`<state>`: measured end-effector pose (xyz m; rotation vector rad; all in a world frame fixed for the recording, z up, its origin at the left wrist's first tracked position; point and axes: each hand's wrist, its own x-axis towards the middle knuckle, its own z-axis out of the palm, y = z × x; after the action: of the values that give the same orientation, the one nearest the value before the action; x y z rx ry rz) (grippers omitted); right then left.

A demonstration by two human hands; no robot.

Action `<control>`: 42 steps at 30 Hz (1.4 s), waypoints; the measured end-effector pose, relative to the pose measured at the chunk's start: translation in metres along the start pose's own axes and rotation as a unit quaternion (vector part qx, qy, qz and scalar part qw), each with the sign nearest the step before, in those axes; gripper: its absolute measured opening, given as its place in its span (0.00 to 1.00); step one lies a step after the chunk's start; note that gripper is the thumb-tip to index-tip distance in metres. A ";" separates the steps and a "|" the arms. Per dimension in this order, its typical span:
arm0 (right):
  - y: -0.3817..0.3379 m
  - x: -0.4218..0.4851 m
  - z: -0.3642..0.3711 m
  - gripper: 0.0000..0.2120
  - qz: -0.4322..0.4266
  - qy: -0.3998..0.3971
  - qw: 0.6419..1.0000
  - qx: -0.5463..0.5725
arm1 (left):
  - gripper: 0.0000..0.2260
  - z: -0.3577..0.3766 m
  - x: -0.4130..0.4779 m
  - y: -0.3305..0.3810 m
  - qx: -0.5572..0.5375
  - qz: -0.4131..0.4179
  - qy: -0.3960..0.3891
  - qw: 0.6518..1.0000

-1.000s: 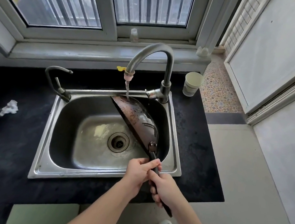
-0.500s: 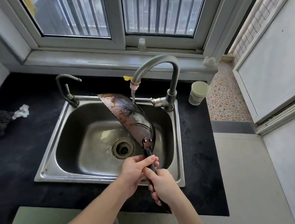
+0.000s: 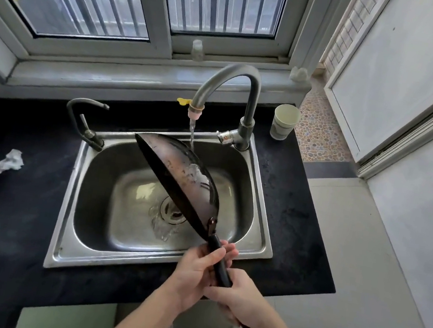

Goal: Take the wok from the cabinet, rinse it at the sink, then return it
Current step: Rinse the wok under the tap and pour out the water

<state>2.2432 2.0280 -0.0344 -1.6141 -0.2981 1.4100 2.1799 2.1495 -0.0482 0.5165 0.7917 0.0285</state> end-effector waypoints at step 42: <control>0.023 0.047 0.129 0.14 -0.012 0.127 0.990 0.051 | 0.12 -0.110 -0.030 0.032 0.161 -0.077 0.123 0.976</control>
<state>2.1363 2.1103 -0.0691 -1.6780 -0.0935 1.1660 2.0886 2.2190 -0.0778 0.7662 1.0860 -0.1843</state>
